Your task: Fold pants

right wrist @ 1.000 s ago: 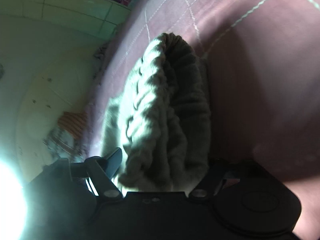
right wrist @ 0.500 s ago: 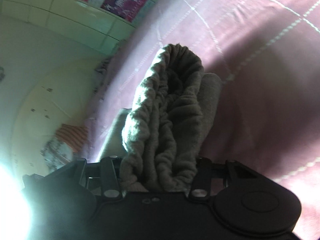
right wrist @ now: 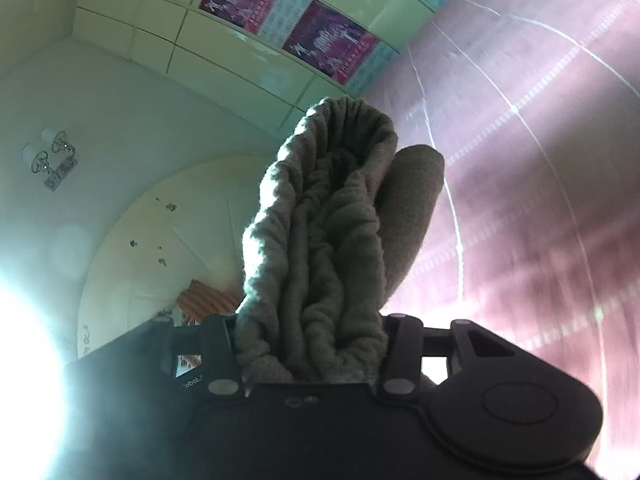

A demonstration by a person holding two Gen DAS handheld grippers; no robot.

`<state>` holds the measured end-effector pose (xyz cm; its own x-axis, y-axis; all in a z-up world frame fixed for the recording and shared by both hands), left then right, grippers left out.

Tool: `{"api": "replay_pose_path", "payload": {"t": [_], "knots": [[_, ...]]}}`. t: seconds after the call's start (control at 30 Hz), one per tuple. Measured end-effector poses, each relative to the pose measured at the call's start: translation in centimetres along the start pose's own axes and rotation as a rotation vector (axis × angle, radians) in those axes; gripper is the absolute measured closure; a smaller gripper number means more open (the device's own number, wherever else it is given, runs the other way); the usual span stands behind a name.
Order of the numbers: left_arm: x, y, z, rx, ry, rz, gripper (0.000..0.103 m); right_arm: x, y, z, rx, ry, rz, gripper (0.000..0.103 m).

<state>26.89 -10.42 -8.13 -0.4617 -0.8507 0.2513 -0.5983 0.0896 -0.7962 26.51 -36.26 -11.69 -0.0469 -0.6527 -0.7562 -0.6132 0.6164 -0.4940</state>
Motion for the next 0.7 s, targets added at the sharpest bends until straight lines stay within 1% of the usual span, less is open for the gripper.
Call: {"api": "replay_pose_path", "payload": {"t": [0.03, 0.13, 0.17, 0.23, 0.3, 0.43, 0.5, 0.53, 0.6, 0.63, 0.67, 0.7], "knots": [[-0.3, -0.5, 0.8, 0.003, -0.009, 0.003, 0.078, -0.2, -0.2, 0.5, 0.004, 0.000, -0.004, 0.057], [-1.1, -1.5, 3.7, -0.006, -0.035, 0.005, 0.078, 1.3, -1.3, 0.3, 0.009, 0.012, -0.012, 0.057], [-1.5, -1.8, 4.8, -0.012, -0.046, 0.003, 0.078, 1.6, -1.5, -0.1, 0.011, 0.022, -0.016, 0.057], [-2.0, -1.8, 6.8, -0.029, -0.072, -0.004, 0.078, 2.2, -1.6, 0.8, 0.008, 0.050, -0.029, 0.057], [-2.7, -1.5, 8.8, -0.040, -0.093, -0.009, 0.078, 2.8, -2.0, 2.1, 0.001, 0.076, -0.034, 0.057], [-2.9, -0.1, 12.1, -0.063, -0.134, 0.036, 0.077, 5.0, -3.2, 3.2, -0.001, 0.132, -0.010, 0.057], [-3.1, 0.8, 13.6, -0.096, -0.153, 0.049, 0.077, 6.0, -3.5, 4.1, -0.006, 0.178, -0.022, 0.057], [-3.4, 1.3, 14.4, -0.118, -0.166, 0.043, 0.075, 6.7, -3.4, 4.2, -0.014, 0.205, -0.031, 0.057], [-3.8, 2.6, 15.8, -0.174, -0.204, 0.047, 0.067, 7.9, -3.1, 4.9, -0.034, 0.266, -0.043, 0.056], [-4.0, 3.5, 16.2, -0.207, -0.216, 0.058, 0.059, 8.7, -2.6, 5.1, -0.050, 0.295, -0.035, 0.054], [-4.2, 4.1, 16.5, -0.219, -0.222, 0.055, 0.049, 9.5, -2.0, 5.2, -0.063, 0.326, -0.023, 0.054], [-4.5, 4.4, 16.5, -0.217, -0.226, 0.042, 0.045, 10.4, -1.2, 5.2, -0.076, 0.355, -0.014, 0.049]]}}
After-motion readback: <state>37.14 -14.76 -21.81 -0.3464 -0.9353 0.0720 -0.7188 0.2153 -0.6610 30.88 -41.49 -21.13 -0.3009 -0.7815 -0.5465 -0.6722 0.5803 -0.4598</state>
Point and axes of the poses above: each gripper's, at about its wrist camera, not at the fingertips, and z roughly the way its jaws point, x to its right, y to its underside, the point moved 4 cm from there along z, roughly the way its jaws point, and after that the axes turned 8 degrees about y, right-handed, at the moved point
